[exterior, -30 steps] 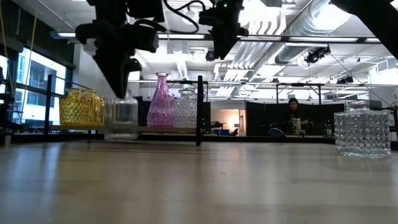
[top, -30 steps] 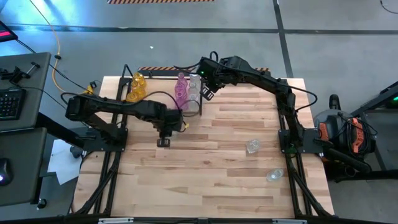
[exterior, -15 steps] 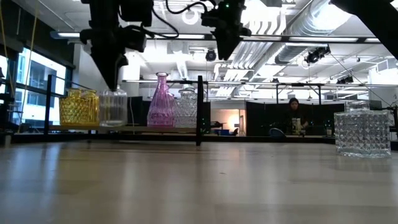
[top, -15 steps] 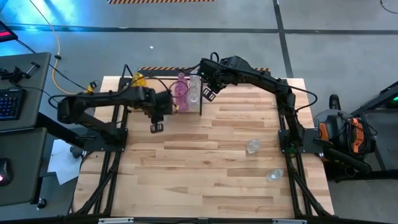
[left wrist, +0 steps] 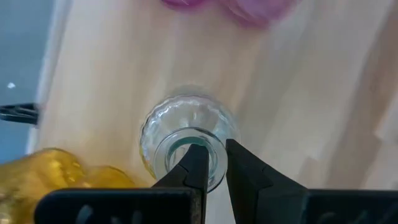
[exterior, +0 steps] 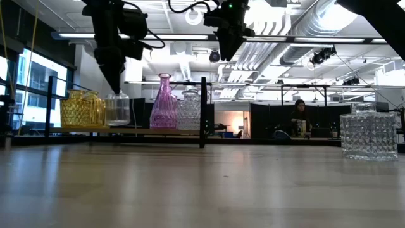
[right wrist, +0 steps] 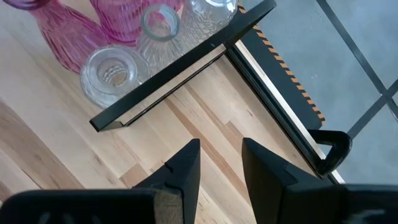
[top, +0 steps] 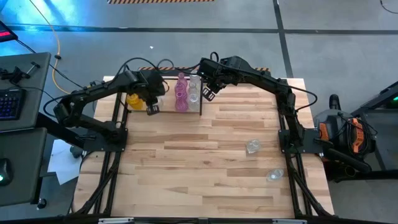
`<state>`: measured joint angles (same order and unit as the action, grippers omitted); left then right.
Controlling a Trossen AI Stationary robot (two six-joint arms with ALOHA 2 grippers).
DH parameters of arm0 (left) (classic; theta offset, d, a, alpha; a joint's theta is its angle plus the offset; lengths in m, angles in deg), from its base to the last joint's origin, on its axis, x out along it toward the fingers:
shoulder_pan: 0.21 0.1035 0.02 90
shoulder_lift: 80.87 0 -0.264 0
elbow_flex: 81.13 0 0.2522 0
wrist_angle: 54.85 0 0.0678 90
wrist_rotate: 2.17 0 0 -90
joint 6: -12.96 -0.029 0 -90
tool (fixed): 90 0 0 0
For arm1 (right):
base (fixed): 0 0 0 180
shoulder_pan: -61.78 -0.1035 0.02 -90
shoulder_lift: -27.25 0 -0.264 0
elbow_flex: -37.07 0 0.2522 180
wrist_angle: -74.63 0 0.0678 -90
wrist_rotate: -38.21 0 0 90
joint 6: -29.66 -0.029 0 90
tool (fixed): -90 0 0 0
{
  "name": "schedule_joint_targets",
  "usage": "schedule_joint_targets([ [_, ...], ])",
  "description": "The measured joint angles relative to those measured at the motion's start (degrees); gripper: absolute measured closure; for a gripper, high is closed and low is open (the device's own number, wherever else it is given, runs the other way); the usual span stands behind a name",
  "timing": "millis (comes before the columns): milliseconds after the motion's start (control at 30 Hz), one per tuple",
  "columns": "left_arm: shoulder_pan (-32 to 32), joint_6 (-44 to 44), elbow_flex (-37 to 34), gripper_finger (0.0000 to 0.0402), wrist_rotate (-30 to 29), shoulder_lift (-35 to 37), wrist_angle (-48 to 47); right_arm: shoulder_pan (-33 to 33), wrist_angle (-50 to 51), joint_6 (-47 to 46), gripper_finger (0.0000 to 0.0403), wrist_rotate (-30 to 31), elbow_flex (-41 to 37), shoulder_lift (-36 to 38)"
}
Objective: Sort vases onto shelf
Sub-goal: Put the transparent vase on the shelf to the left of the top pink vase on the shelf
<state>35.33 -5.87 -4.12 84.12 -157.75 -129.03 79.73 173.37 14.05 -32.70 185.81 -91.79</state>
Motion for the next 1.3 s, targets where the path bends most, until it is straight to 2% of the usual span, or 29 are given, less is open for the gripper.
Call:
schedule_joint_targets([
  [233,6.1,-0.9,2.7,0.0374,3.8,-0.4,4.7,0.0,-0.4,-0.9,0.0304,0.0,0.0,0.0],
  [433,9.7,-2.9,8.5,0.0374,4.5,-4.8,4.7,0.0,-0.4,-1.1,0.0304,0.0,0.0,0.0],
  [767,15.8,-6.6,20.3,0.0373,5.6,-13.8,-1.9,-0.3,-0.4,-1.9,0.0304,-0.3,0.0,0.0],
  [933,19.7,-5.9,21.3,0.0374,9.4,-16.3,-2.5,-0.4,-0.4,-1.3,0.0304,-0.5,0.0,0.0],
  [1067,20.9,-5.7,21.2,0.0373,9.4,-18.7,-5.5,-0.4,-0.4,-0.9,0.0304,-0.5,0.0,0.0],
  [1300,20.9,-5.3,21.2,0.0373,9.6,-19.8,-5.6,-0.4,-0.3,-0.4,0.0304,-0.5,0.0,0.0],
])
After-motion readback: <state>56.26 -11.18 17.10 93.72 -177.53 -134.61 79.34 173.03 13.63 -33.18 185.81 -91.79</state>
